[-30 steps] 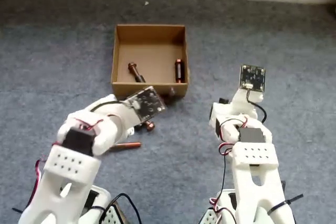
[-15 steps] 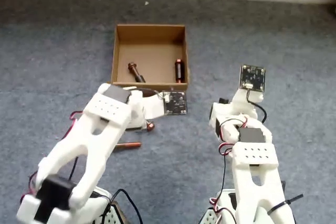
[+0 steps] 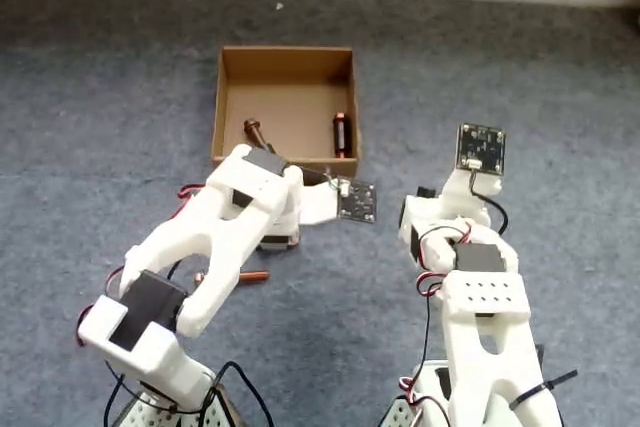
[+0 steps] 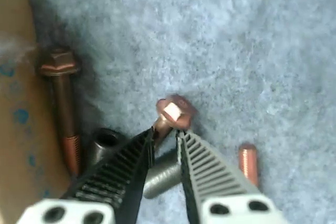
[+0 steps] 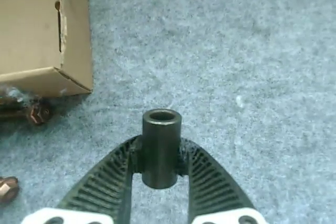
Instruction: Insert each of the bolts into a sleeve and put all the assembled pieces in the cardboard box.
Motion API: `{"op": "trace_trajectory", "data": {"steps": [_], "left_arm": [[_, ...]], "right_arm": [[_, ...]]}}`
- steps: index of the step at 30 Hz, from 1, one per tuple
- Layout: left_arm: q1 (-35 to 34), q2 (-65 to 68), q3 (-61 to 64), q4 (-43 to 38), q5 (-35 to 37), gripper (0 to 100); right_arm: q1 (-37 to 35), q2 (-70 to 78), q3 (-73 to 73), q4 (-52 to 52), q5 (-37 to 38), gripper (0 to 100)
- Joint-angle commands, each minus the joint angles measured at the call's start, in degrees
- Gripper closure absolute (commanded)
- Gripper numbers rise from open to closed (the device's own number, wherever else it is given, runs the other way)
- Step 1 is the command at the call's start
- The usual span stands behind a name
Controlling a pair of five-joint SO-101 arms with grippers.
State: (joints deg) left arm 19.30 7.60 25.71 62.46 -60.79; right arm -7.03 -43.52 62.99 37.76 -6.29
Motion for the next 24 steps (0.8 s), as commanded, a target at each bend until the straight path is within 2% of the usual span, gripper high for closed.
{"op": "trace_trajectory", "data": {"steps": [1, 7, 13, 24], "left_arm": [[0.7, 0.1, -0.1, -1.7, -0.4, 89], [1.7, 0.1, 2.6, -1.9, -4.1, 89], [2.1, 0.1, 2.6, -2.3, -3.9, 89], [2.2, 0.2, 2.6, -8.1, -3.8, 89]], "right_arm": [[0.6, -2.0, -0.7, -1.5, -0.1, 99.3], [0.6, -2.0, -0.7, -1.5, -0.1, 99.3], [0.6, -2.0, -0.7, -1.5, -0.1, 99.3], [0.5, -2.0, -0.7, -1.5, -0.1, 99.3]]}}
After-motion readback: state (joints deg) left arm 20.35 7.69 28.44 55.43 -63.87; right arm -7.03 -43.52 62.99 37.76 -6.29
